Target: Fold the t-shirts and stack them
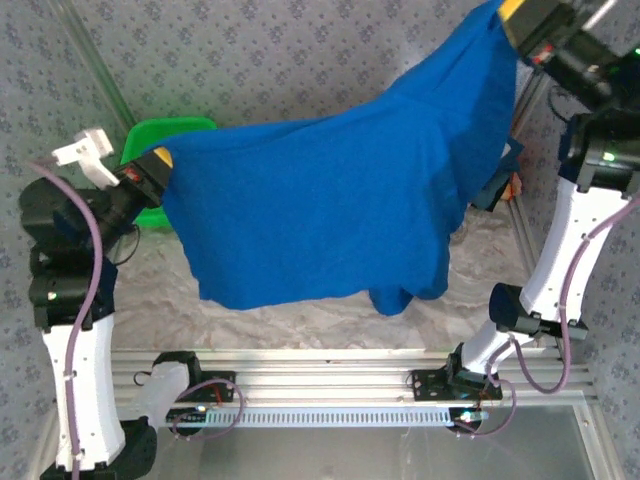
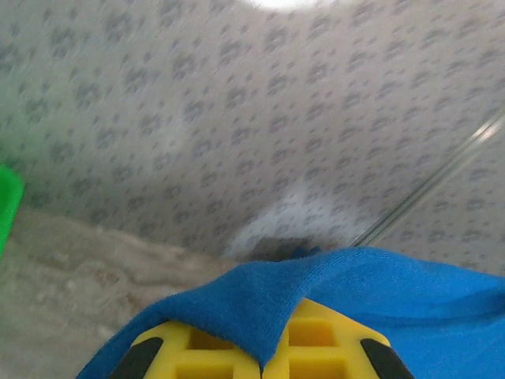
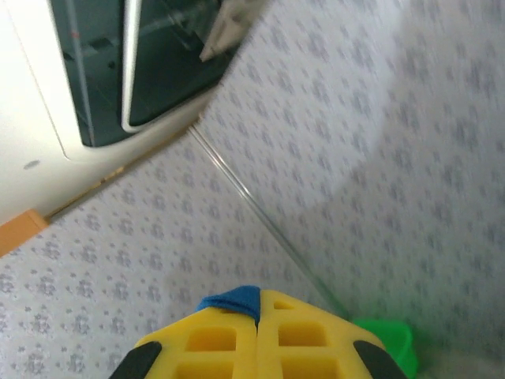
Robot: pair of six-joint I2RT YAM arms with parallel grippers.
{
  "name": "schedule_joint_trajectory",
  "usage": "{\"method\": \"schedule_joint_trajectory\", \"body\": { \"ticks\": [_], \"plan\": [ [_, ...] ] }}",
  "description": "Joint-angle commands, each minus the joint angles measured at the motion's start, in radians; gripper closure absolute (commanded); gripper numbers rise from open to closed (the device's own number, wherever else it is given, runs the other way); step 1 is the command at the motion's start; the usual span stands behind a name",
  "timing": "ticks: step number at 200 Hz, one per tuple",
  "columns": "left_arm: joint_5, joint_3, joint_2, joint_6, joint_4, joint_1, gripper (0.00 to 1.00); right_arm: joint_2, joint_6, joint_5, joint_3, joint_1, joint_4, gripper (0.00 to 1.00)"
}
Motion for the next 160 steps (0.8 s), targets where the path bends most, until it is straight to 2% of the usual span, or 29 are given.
{"method": "schedule_joint_trajectory", "body": {
  "ticks": [1,22,55,92,127,160],
  "plan": [
    [-0.072,-0.067,-0.016,-0.027,-0.03,-0.002,1.0,0.007,-0.213,0.028,-0.111,0.063,-0.237,1.0],
    [-0.08,-0.148,-0.022,-0.064,-0.074,-0.002,1.0,0.002,-0.348,0.087,-0.204,0.105,-0.378,1.0],
    [-0.054,-0.242,-0.033,-0.119,-0.13,-0.002,1.0,-0.035,-0.426,0.123,-0.356,0.119,-0.449,1.0],
    [-0.034,-0.33,-0.048,-0.182,-0.242,-0.002,1.0,-0.059,-0.603,0.194,-0.445,0.135,-0.622,1.0],
    [-0.001,-0.475,-0.056,-0.219,-0.27,-0.023,1.0,-0.109,-0.671,0.25,-0.6,0.141,-0.684,1.0],
    [0.012,-0.552,0.031,-0.202,-0.286,-0.081,1.0,-0.104,-0.742,0.332,-0.656,0.134,-0.773,1.0]
  ]
}}
